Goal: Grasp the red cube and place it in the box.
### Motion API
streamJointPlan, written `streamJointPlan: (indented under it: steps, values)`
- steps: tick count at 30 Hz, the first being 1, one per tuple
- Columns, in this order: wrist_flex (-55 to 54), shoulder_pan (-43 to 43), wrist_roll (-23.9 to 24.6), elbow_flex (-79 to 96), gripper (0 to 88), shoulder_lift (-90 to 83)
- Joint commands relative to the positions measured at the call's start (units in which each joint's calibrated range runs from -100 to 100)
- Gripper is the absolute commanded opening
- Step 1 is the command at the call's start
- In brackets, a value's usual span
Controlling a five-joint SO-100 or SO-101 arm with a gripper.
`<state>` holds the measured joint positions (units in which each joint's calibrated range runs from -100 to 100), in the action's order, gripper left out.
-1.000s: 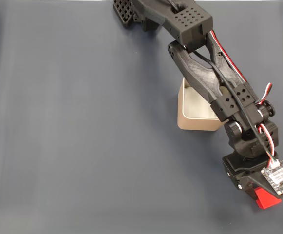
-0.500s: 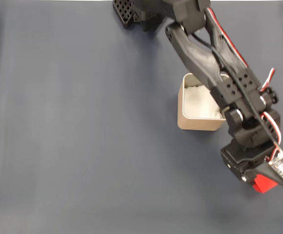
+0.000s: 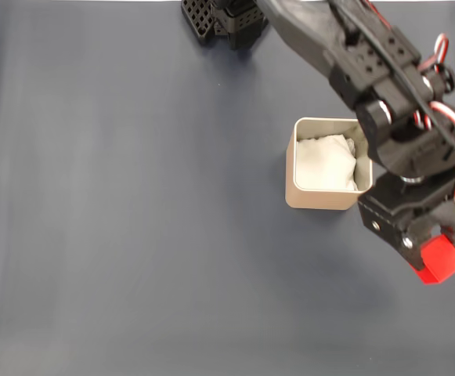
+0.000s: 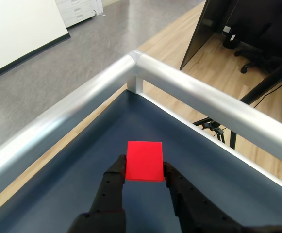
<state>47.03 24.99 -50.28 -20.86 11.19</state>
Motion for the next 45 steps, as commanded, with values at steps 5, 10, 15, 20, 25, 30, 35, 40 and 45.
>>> streamJointPlan:
  steps: [5, 10, 15, 20, 25, 30, 35, 40, 45]
  values:
    - [-0.38, 0.11, -0.78, 8.09, 6.0, -14.78]
    - [-0.30, 0.04, -1.03, 15.93, 5.8, -22.14]
    - [-0.30, 0.04, -1.07, 25.60, 5.6, -30.27]
    - [-0.30, 0.11, -1.07, 35.08, 5.6, -37.98]
    - [-0.30, 0.25, -1.22, 43.19, 5.6, -44.90]
    - [-0.13, 0.25, -1.27, 49.21, 5.6, -50.35]
    - [-0.13, -0.18, -1.32, 54.13, 5.6, -54.42]
    - [-0.13, -0.60, -1.32, 57.50, 5.6, -57.01]
    - [-0.13, -0.89, -1.32, 60.15, 5.6, -59.26]
